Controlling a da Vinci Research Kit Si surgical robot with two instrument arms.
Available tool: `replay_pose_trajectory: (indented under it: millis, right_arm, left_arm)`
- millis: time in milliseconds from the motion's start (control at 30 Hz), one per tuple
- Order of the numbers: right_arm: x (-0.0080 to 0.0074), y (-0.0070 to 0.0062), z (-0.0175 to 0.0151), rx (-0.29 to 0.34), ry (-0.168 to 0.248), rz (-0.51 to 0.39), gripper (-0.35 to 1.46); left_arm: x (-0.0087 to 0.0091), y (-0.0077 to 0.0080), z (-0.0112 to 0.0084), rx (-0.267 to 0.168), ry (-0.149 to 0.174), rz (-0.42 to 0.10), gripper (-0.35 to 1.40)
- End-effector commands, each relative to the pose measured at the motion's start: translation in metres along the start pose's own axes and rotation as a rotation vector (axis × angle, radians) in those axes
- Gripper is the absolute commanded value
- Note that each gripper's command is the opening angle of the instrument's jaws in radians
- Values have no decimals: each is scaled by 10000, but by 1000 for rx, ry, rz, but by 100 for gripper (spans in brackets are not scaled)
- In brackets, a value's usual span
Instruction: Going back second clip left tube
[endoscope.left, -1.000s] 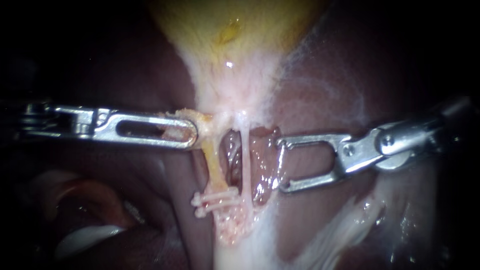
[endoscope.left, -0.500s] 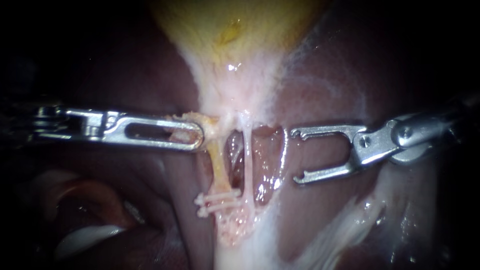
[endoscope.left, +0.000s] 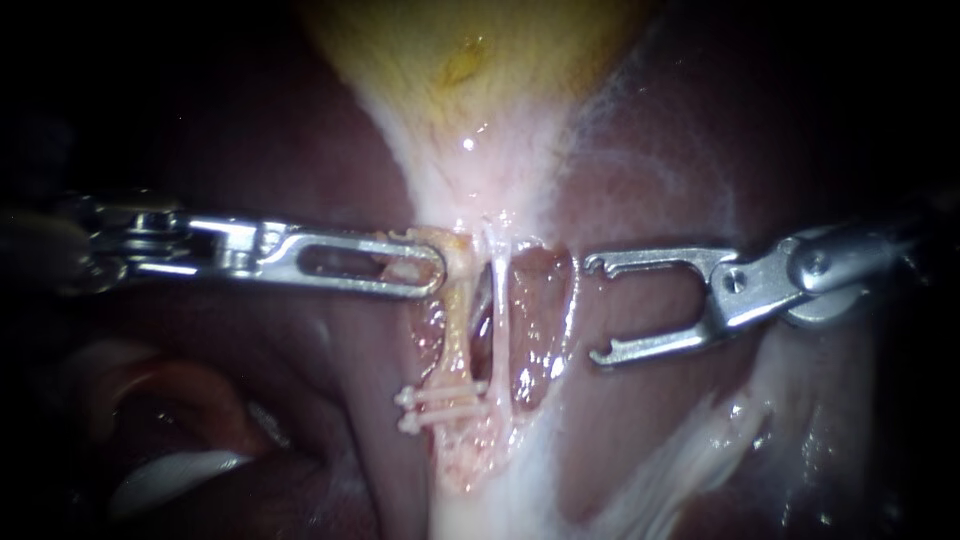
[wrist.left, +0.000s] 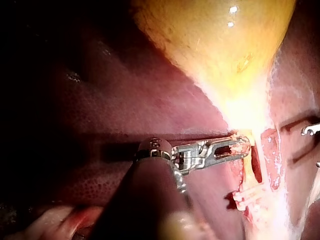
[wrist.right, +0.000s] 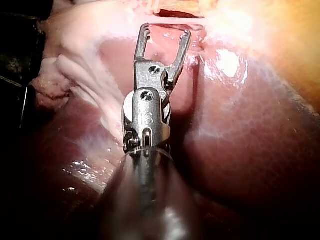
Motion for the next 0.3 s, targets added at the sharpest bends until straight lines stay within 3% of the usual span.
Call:
replay_pose_trajectory:
  millis: [33, 300]
  right_arm:
    - [1, 0, 0, 0, 0, 0, 50]
    - [3, 0, -1, 0, 3, 2, 50]
  left_arm:
    - [0, 2, 0, 0, 1, -6, -35]
    - [0, 3, 0, 0, 1, -5, -35]
